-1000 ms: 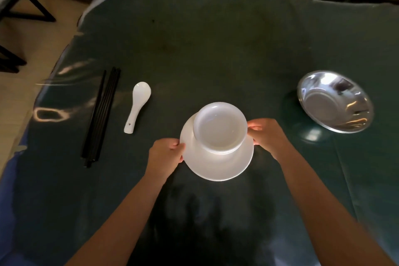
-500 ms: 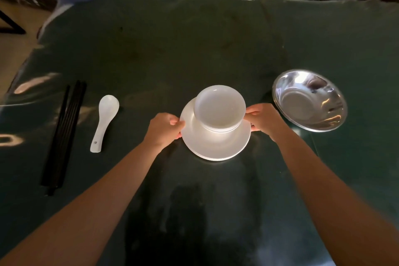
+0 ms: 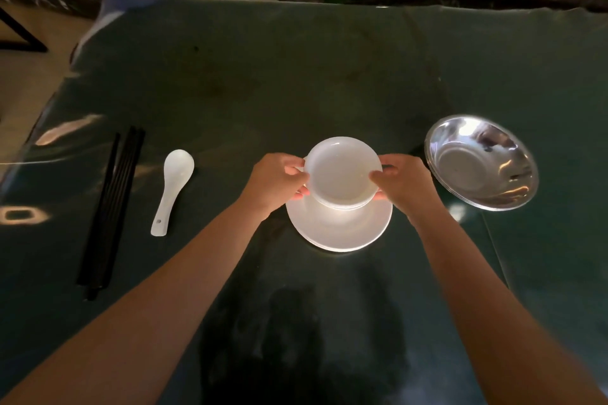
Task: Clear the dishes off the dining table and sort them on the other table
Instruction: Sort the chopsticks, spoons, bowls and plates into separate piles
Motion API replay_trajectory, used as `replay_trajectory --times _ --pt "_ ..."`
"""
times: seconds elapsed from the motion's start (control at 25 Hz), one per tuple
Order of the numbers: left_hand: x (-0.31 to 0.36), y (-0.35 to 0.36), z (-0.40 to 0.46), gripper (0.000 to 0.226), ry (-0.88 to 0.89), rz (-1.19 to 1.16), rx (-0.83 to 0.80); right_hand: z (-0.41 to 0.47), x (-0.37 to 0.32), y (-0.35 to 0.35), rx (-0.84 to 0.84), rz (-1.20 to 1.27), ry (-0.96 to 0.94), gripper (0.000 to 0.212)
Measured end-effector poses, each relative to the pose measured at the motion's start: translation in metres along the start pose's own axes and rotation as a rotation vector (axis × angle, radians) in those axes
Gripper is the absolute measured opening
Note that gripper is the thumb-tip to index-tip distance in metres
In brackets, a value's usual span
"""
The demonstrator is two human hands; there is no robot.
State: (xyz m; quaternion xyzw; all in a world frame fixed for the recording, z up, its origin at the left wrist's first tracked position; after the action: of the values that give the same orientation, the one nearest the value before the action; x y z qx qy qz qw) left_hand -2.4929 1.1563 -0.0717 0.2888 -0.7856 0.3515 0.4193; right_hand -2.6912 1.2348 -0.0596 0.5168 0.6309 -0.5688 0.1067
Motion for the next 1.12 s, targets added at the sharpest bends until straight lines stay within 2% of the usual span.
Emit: replay_trajectory --times 0.12,0.28,0.48,0.6,1.0,1.12 --pt "0.002 -0.02 -0.007 0.025 0.026 -0.04 0.094 0.001 -0.015 0.008 0.022 0.053 0.008 0.03" --pt "-0.008 -0.077 -0.026 0.024 0.035 0.001 0.218 0.005 -0.052 0.05 -0.059 0.178 -0.036 0.031" --pt "-0.05 -0.134 -0.053 0.023 -0.069 0.012 0.315 0.004 -0.09 0.124 -0.242 0.136 -0.108 0.03" --pt "-0.073 -0.142 -0.061 0.023 -0.128 0.014 0.326 0.002 -0.092 0.148 -0.277 0.03 -0.121 0.03" --pt "-0.088 -0.129 -0.063 0.027 -0.091 0.004 0.325 -0.004 -0.092 0.147 -0.253 -0.137 -0.225 0.031" --pt "-0.087 -0.128 -0.078 0.029 -0.119 0.085 0.432 -0.014 -0.082 0.123 -0.112 -0.228 -0.271 0.033"
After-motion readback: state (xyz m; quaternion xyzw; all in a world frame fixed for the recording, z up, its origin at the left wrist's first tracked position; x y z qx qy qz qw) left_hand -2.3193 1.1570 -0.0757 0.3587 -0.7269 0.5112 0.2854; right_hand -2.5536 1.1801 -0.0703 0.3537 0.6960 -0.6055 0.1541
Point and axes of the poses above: each hand's wrist, its own z-axis towards the middle knuckle, its own y-axis out of the palm, x = y × z, the point moved 7 cm from there along z, towards the middle knuckle, and after that the axes turned 6 degrees about -x, right-handed, at the moved point
